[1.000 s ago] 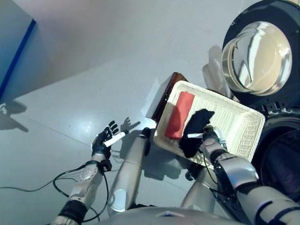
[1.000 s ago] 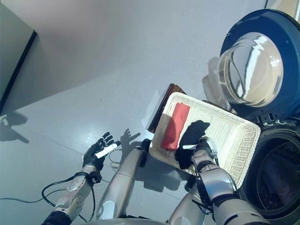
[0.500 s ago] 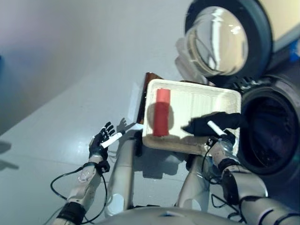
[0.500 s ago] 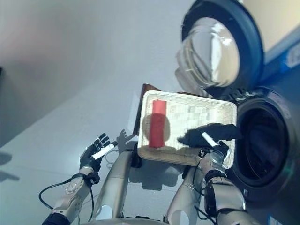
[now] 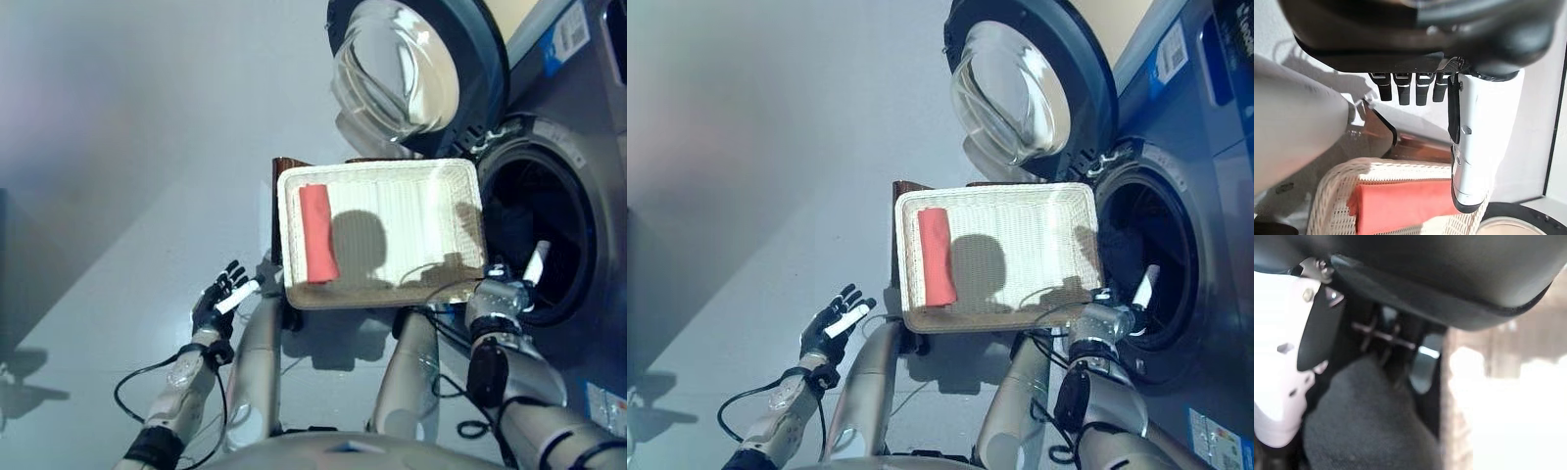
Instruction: Pick up the clothes and place them into the washing machine
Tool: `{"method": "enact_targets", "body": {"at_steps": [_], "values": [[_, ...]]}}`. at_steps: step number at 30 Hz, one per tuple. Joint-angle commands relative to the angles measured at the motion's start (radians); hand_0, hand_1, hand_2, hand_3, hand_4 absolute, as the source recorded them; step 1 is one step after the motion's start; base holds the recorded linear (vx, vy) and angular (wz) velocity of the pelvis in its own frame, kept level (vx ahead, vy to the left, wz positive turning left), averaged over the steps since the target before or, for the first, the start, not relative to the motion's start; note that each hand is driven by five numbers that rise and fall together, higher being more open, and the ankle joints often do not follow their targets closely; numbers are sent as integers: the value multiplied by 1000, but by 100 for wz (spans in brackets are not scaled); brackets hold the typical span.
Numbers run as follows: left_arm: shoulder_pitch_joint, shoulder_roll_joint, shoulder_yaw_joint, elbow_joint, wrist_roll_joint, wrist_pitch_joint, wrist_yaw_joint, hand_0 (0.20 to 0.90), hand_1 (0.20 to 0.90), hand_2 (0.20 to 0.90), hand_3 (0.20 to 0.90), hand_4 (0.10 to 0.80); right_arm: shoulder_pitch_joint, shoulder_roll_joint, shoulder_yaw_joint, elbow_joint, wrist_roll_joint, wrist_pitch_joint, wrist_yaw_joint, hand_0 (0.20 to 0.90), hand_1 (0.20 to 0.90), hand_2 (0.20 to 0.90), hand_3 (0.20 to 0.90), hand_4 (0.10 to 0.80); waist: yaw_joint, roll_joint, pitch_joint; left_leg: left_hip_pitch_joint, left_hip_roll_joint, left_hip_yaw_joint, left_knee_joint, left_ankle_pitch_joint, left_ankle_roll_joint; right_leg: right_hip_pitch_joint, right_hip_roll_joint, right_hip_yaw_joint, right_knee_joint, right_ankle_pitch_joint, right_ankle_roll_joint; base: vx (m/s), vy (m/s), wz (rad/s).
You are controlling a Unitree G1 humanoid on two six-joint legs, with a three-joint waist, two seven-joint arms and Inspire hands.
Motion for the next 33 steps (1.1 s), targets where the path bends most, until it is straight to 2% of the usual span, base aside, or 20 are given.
{"method": "enact_targets", "body": {"at_steps": [1, 8, 9, 12, 20, 21, 22, 23, 33], "values": [[39, 14, -17, -44, -4, -61, -24, 900, 900, 900, 900, 800, -43, -196, -13, 28, -5, -106, 3, 200, 200, 200, 200, 300, 5, 32, -39, 69, 74, -116, -96, 33, -129, 21, -23, 31, -42, 47, -25, 2, 19, -4], [54, 34, -48, -73, -2, -57, -34, 900, 900, 900, 900, 800, -136, -328, -38, 117, 19, -105, -53, 200, 200, 200, 200, 300, 9, 71, -65, 63, 67, -96, -114, 37, -131, -12, -24, 60, -41, 49, -23, 5, 17, -7], [57, 43, -51, -79, 1, -59, -36, 900, 900, 900, 900, 800, -142, -383, -40, 144, 4, -95, -78, 200, 200, 200, 200, 300, 9, 75, -72, 61, 67, -94, -117, 39, -133, -19, -27, 60, -39, 49, -22, 5, -12, -9], [64, 51, -51, -91, 9, -55, -35, 900, 900, 900, 900, 800, -146, -453, -54, 172, -4, -87, -104, 200, 200, 200, 200, 300, 7, 80, -84, 54, 66, -95, -122, 43, -135, -28, -30, 60, -36, 50, -20, 3, -5, -2], [63, 55, -47, -88, 8, -52, -30, 900, 900, 900, 900, 800, -112, -507, -59, 218, -8, -76, -112, 208, 208, 208, 208, 306, 0, 69, -99, 36, 72, -96, -121, 46, -135, -43, -20, 56, -37, 58, -21, 0, -4, 4], [62, 56, -45, -85, 13, -52, -30, 900, 900, 900, 900, 800, -110, -507, -48, 227, -22, -66, -113, 513, 513, 513, 513, 524, -1, 66, -100, 35, 73, -95, -122, 46, -135, -43, -19, 55, -41, 62, -21, 0, 0, 0], [63, 56, -43, -85, 14, -53, -29, 900, 900, 900, 900, 800, -106, -502, -44, 233, -27, -63, -114, 669, 669, 669, 669, 635, -2, 64, -100, 33, 74, -94, -123, 46, -135, -45, -18, 55, -43, 64, -21, -14, -13, 3], [63, 55, -41, -84, 15, -55, -27, 900, 900, 900, 900, 800, -105, -487, -39, 234, -25, -62, -110, 900, 900, 900, 900, 800, -2, 60, -100, 30, 73, -94, -124, 47, -134, -47, -16, 55, -47, 68, -20, -15, -9, 3], [69, 59, -19, -91, -4, -63, -35, 900, 900, 900, 900, 800, -91, -367, -31, 202, -12, -55, -81, 900, 900, 900, 900, 800, 12, 45, -96, 36, 58, -97, -152, 73, -137, 18, -25, 24, -117, 103, -15, 2, 1, 1]]}}
